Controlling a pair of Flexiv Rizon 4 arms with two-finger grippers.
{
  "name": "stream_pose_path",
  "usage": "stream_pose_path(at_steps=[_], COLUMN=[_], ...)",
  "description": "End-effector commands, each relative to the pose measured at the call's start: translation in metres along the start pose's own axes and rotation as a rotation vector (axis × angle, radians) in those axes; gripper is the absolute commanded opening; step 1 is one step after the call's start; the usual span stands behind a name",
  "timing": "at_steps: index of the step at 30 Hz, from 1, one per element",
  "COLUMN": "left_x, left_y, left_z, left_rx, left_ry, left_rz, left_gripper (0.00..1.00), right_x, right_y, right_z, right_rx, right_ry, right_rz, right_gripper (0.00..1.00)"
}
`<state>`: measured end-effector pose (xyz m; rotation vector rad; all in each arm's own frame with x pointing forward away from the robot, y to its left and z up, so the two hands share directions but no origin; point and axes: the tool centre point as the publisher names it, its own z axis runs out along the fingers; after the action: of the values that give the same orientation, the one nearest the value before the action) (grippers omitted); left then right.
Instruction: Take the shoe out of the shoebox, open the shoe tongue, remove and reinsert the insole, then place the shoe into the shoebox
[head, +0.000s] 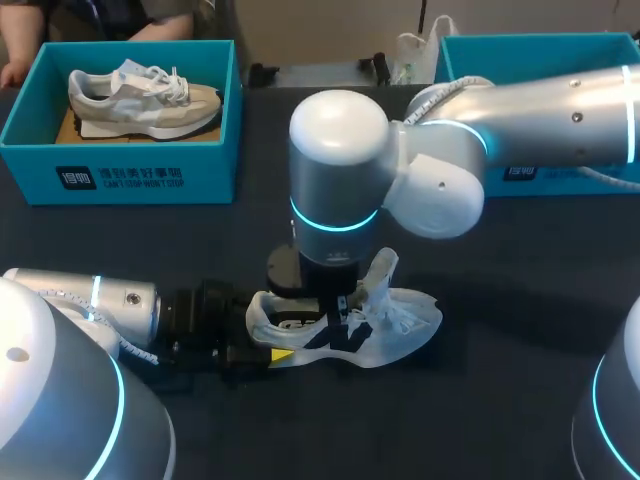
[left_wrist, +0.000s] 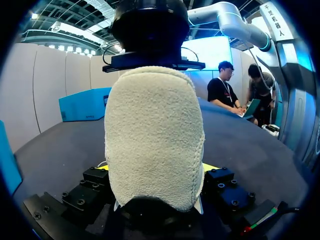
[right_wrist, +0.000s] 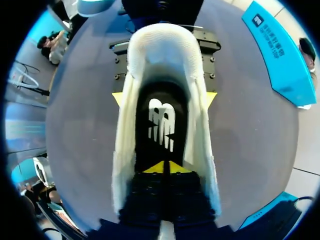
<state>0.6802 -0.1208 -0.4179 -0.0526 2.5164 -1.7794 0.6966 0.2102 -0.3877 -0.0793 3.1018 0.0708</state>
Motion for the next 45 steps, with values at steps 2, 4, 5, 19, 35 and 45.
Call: stream_pose_path(at_steps=[2, 4, 5, 19, 35, 45], left_x=[-0.002, -0.002, -0.002, -0.002, -0.002, -0.002], left_y=[0.003, 0.003, 0.003, 0.003, 0.003, 0.003], left_z=[0.001, 0.001, 0.001, 0.001, 0.001, 0.001], left_rx=[-0.005, -0.005, -0.005, -0.005, -0.005, -0.005], left_ry=[0.002, 0.002, 0.002, 0.002, 0.002, 0.002], left_rz=[0.000, 0.000, 0.000, 0.000, 0.000, 0.000], left_gripper=[0.00, 0.00, 0.00, 0.00, 0.00, 0.00], right_x=[-0.005, -0.007, -0.009, -0.011, 0.019, 0.014], right_y=[0.000, 0.000, 0.001, 0.009, -0.011, -0.024], right_z=[0.003, 0.004, 0.004, 0.037, 0.043, 0.005], right_rx=[-0.009, -0.010, -0.010, -0.065, -0.025, -0.012], right_ry=[-0.007, -0.010, -0.011, 0.050, 0.151, 0.107], right_rz=[0.000, -0.003, -0.006, -0.048, 0.014, 0.039], right_gripper=[0.37, 0.37, 0.37, 0.39, 0.00, 0.00])
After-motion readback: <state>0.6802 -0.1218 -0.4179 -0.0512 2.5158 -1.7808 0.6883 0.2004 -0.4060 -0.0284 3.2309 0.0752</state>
